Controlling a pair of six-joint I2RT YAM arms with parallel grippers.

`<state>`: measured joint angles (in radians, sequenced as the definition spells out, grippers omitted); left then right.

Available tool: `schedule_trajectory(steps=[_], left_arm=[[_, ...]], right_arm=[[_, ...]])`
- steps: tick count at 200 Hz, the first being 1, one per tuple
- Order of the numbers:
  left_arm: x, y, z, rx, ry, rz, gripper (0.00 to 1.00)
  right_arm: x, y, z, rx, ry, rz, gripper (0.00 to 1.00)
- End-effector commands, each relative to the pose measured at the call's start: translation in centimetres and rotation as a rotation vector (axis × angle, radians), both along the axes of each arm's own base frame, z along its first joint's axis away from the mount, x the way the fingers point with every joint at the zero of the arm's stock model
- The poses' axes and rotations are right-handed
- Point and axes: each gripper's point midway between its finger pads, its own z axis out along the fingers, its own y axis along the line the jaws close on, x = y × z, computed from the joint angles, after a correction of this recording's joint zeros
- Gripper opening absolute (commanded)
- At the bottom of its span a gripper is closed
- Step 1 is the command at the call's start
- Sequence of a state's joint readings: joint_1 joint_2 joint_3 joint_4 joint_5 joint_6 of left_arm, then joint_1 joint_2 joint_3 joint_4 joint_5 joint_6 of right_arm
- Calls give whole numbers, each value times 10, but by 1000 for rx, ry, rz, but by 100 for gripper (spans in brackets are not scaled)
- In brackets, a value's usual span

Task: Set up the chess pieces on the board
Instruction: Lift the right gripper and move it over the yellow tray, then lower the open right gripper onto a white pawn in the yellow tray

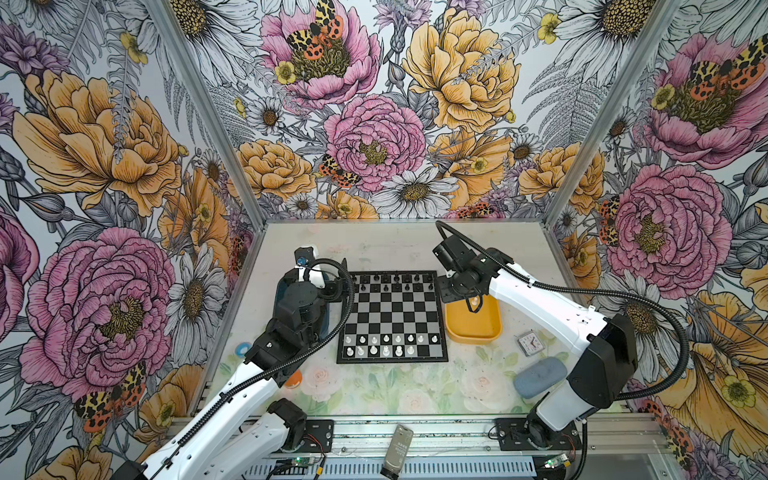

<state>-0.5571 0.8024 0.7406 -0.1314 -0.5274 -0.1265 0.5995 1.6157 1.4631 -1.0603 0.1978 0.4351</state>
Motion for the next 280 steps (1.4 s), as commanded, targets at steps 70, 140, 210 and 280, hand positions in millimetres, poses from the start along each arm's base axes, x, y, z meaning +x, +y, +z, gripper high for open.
schedule_trajectory(steps=[70,140,210,280], left_arm=[[27,9,-22,-38,55,13,99],[39,10,-33,-61,93,4,99],[45,8,-35,-81,99,-11,99],[50,7,-40,-87,125,-14,99]], right_arm=[[48,-72,-23,-86,20,-105,43],[71,-92,-55,-78,73,-122,34],[83,-99,-81,-67,124,-115,32],[87,-103,-94,-55,147,-118,32]])
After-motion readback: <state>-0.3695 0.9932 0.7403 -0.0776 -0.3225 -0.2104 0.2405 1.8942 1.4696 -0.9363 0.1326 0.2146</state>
